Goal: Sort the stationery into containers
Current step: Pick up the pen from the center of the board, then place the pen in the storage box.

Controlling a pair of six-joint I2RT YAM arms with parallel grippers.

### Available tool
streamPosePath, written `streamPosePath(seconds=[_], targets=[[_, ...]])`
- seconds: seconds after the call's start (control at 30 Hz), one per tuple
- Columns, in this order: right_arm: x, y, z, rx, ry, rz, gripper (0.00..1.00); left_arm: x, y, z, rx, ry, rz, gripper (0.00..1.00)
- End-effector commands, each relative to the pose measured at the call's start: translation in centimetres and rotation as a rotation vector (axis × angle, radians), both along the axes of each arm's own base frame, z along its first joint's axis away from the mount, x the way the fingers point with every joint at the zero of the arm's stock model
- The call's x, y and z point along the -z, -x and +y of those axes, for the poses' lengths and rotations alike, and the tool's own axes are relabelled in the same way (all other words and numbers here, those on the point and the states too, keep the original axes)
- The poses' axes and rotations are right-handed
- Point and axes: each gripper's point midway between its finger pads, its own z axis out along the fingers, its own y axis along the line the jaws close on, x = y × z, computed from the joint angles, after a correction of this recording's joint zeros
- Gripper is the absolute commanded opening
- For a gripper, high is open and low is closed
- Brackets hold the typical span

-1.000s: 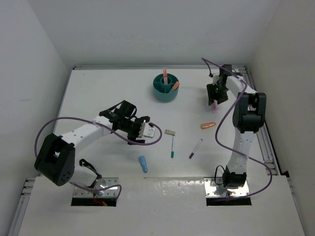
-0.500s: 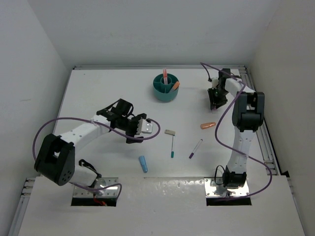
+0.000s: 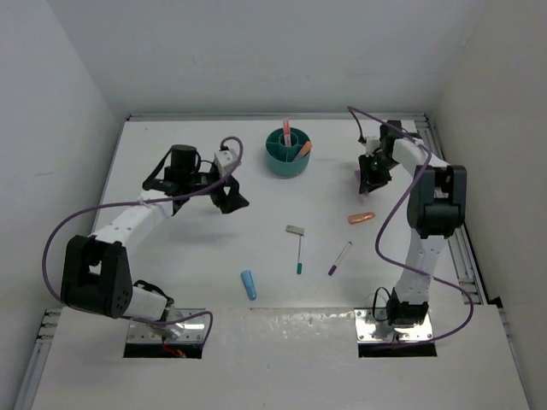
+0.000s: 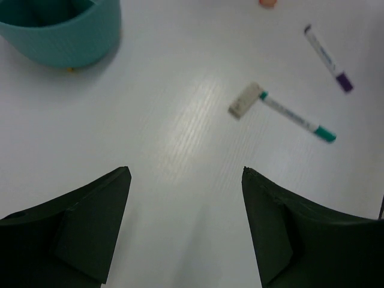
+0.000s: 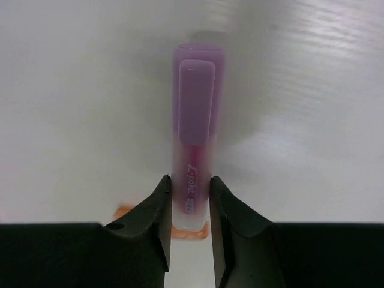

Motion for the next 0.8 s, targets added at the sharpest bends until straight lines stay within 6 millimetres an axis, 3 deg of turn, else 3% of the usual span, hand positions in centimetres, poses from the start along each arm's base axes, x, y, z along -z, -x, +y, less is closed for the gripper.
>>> streamPosePath(seconds=[0.0, 0.07, 0.1, 0.17, 0.23, 0.27, 0.37, 0.47, 0.77], targets=[[-8.9, -0.3, 4.7, -0.047, -0.169, -0.182, 0.0, -7.6, -1.4, -1.7, -0.074, 0.284, 0.013, 0.81], [-10.9, 0.6, 8.2, -0.102, -0.227, -0.223, 0.0, -9.8, -1.8, -2.2, -0.133, 0.389, 0.079, 0.82], [-13.5, 0.9, 9.2, -0.133, -0.241, -0.294, 0.0, -10.4, -1.9, -2.4, -0.15, 0.42, 0.111, 0.81], [-15.8, 2.0, 13.4, -0.163, -0.323, -0.335, 0.0, -11.8, -2.5, -3.0, -0.201, 0.486, 0.203, 0.81], [-18.6, 2.8, 15.9, -0.176, -0.367, -0.397, 0.0, -13.4, -3.2, -3.4, -0.228, 0.533, 0.226, 0.81], [-19.6, 3.4, 18.3, -0.219, -0.393, -0.419, 0.0, -14.2, -3.2, -3.7, -0.252, 0.571, 0.273, 0.81], [-21.4, 4.8, 21.7, -0.262, -0.431, -0.452, 0.0, -17.0, -3.7, -3.9, -0.297, 0.649, 0.295, 0.81], [-22.3, 6.2, 23.9, -0.325, -0.428, -0.482, 0.0, -18.7, -4.1, -4.3, -0.329, 0.666, 0.295, 0.78], [-24.5, 8.8, 27.7, -0.491, -0.42, -0.549, 0.0, -16.8, -4.7, -5.2, -0.431, 0.629, 0.368, 0.77]])
